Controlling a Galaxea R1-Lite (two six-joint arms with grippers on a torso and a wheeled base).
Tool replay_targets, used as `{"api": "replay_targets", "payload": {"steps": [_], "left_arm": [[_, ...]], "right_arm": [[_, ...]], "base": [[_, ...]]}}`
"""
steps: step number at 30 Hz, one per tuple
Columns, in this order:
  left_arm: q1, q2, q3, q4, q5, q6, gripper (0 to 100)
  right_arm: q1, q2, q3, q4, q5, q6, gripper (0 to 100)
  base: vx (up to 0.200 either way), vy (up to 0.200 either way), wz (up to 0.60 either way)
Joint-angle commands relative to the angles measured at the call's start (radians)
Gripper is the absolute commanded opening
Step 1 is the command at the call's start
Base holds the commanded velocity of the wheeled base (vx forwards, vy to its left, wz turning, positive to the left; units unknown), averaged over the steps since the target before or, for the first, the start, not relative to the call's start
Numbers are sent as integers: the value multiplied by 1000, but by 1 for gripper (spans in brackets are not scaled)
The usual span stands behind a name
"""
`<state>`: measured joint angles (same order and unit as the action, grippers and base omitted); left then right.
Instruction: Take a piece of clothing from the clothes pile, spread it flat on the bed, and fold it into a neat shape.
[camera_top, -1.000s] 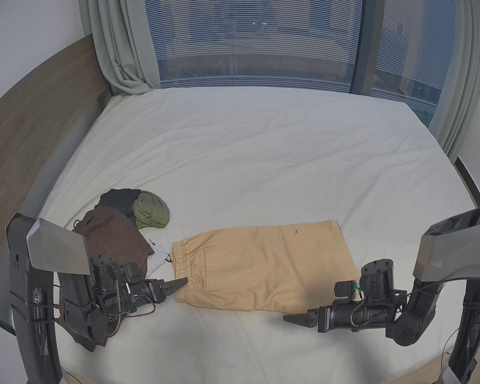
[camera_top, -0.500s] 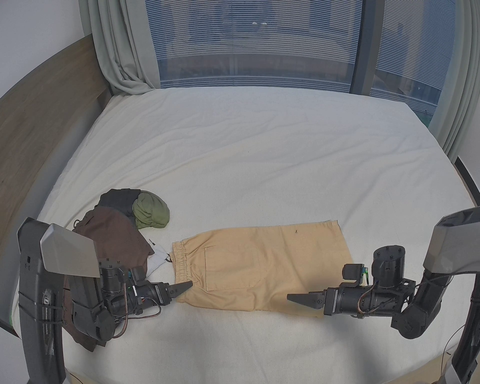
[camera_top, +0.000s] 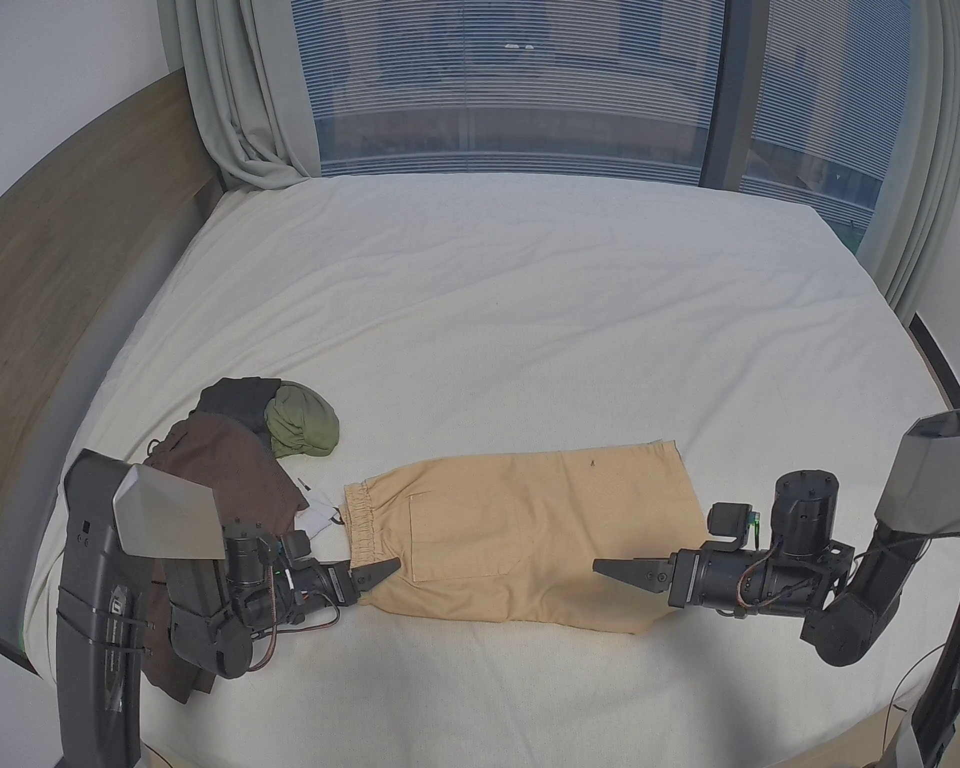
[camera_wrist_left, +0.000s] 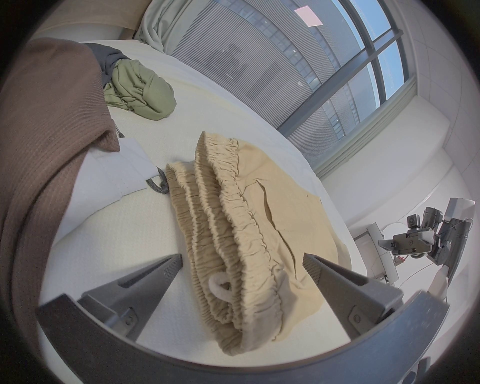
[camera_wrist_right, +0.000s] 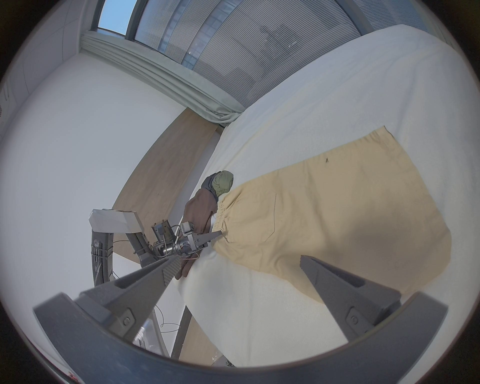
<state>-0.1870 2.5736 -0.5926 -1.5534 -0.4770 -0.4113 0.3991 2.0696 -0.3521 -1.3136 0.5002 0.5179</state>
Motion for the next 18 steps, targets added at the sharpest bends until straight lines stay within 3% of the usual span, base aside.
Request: {"api": "replay_targets", "payload": {"steps": [1,7,16,17,18], "left_arm": [[-8,37,-46,-1,0,-15,100],[-34,40,-67,-1,1,-67,100],[-37,49,-76,-2,14,-73,100],[-37,49,-72,-2,24,-73,0],[-37,49,-72,-2,24,-73,0]], "right_arm": [[-5,-16,-1,2,1,1,100],[-5,-19,-1,5,1,1,100],[-5,-19,-1,4,8,1,100],[-5,-19,-1,2,8,1,100],[-5,-19,-1,2,8,1,100]], "base": [[0,0,0],[0,0,0],[0,0,0],[0,0,0],[0,0,0]]}}
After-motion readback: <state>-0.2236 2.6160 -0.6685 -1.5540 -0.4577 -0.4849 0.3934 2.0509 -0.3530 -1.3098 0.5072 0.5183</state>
